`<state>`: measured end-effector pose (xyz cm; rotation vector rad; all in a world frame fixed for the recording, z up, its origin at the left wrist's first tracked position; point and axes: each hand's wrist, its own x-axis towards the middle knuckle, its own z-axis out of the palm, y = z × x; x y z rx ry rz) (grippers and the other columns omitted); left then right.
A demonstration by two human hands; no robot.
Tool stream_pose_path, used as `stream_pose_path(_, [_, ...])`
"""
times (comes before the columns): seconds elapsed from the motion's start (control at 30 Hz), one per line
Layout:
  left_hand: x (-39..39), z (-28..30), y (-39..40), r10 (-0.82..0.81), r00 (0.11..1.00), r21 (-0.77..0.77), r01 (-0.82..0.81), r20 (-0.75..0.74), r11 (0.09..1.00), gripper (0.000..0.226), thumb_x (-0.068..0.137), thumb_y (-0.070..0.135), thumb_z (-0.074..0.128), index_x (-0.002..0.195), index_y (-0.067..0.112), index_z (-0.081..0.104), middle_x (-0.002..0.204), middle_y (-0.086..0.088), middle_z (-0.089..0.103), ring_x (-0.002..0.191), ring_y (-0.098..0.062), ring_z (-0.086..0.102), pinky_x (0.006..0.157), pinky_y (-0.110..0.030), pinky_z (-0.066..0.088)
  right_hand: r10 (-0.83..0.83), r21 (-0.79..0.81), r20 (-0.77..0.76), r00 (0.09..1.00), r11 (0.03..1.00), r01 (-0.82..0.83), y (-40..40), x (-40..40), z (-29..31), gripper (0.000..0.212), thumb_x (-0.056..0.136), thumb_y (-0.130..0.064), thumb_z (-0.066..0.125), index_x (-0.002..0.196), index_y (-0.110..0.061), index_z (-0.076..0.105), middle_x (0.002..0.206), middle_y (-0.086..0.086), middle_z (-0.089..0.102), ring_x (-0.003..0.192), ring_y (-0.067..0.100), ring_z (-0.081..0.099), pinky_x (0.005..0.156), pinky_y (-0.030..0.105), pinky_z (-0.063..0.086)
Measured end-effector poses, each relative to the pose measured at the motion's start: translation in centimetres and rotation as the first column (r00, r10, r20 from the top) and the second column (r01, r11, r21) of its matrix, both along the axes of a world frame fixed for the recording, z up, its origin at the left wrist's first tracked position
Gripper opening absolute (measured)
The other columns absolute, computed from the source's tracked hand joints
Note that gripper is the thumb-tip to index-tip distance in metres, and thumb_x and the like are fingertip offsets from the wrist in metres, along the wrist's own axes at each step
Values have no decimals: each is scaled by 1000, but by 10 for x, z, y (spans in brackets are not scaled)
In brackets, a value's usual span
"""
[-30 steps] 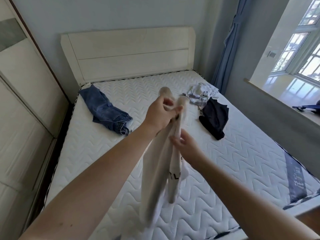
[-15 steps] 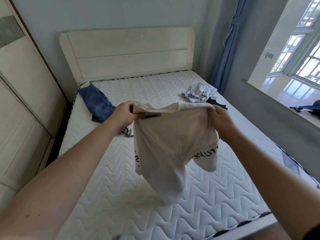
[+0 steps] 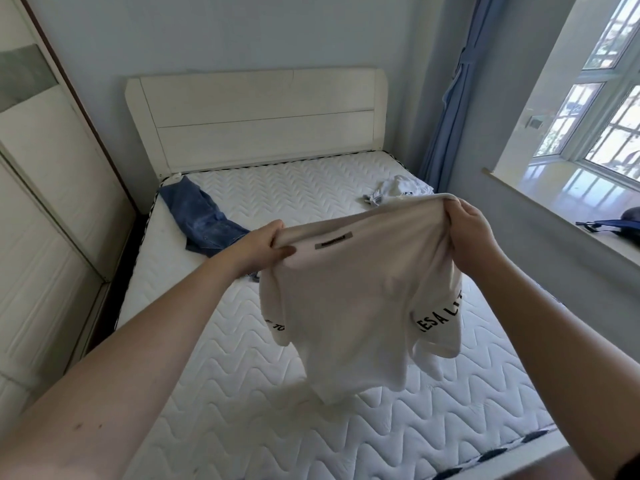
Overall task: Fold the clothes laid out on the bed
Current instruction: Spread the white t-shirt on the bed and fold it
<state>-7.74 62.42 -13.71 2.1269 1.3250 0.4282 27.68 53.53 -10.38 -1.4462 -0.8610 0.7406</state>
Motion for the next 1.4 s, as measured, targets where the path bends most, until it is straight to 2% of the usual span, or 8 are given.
stream_pose_path(0.13, [-2, -3, -2, -120, 985, -49, 115, -124, 992, 37, 71, 56, 77, 96, 39, 56, 92, 13, 63, 84, -6, 59, 67, -29, 51, -36, 24, -52, 998, 999, 37, -10, 18, 4, 32, 94, -31, 51, 75, -34, 77, 71, -19, 69, 66, -5, 61, 68, 19, 47])
stream_pose_path(0.3, [-1, -23, 7, -77, 923, 7, 87, -378, 996, 28, 81, 38, 74, 62, 27, 56, 67, 9, 59, 66, -12, 56, 53, -26, 37, -97, -2, -68, 993, 995, 97, -20, 41, -8, 29, 93, -30, 54, 74, -29, 76, 68, -18, 68, 72, 1, 59, 69, 20, 47])
stream_pose_path(0.53, [17, -57, 8, 336, 938, 45, -341, 81, 939, 29, 96, 38, 41, 72, 26, 48, 80, 4, 59, 78, -19, 54, 59, -33, 34, -90, -49, 161, 983, 994, 99, -18, 89, -39, 32, 93, -35, 49, 94, -10, 70, 78, -1, 56, 72, 9, 47, 65, 29, 37])
stream_pose_path(0.73, [57, -46, 28, 488, 873, 186, -481, 8, 857, 35, 100, 31, 34, 98, 16, 65, 97, -5, 66, 90, -28, 59, 73, -38, 47, -69, -48, 477, 876, 993, 105, 8, 137, -54, 28, 94, -28, 42, 75, -35, 62, 62, -24, 57, 59, -7, 50, 57, 23, 39])
stream_pose_path(0.9, [105, -15, 46, 620, 770, -80, -615, 153, 784, 52, 101, 48, 32, 117, 9, 63, 118, -17, 63, 105, -32, 57, 88, -36, 44, -31, -47, 541, 840, 997, 68, 45, 173, -48, 31, 98, -30, 41, 69, -32, 52, 64, -10, 54, 60, -8, 49, 56, 25, 36])
stream_pose_path(1.0, [139, -4, 40, 679, 720, -255, -636, 145, 728, 78, 92, 71, 25, 140, 15, 50, 137, -13, 53, 123, -31, 49, 98, -32, 35, 30, -131, 472, 881, 991, 36, 61, 185, -49, 32, 99, -37, 36, 74, -28, 53, 68, -11, 53, 59, -6, 48, 54, 22, 33])
stream_pose_path(1.1, [160, 0, 25, 712, 679, -508, -556, 179, 658, 75, 83, 83, 29, 128, 29, 55, 126, -6, 62, 110, -26, 58, 102, -41, 43, 133, -238, 188, 973, 967, -86, 69, 191, -59, 40, 96, -43, 41, 75, -19, 64, 73, -5, 61, 67, 9, 54, 60, 24, 40])
stream_pose_path(1.4, [168, -6, 1, 471, 849, -862, -37, 239, 505, 58, 80, 66, 62, 123, 27, 68, 129, -10, 64, 117, -29, 62, 89, -39, 54, 222, -381, -360, 906, 852, -360, 78, 218, -72, 26, 83, -39, 72, 91, -14, 70, 82, 7, 73, 75, 22, 70, 62, 31, 55])
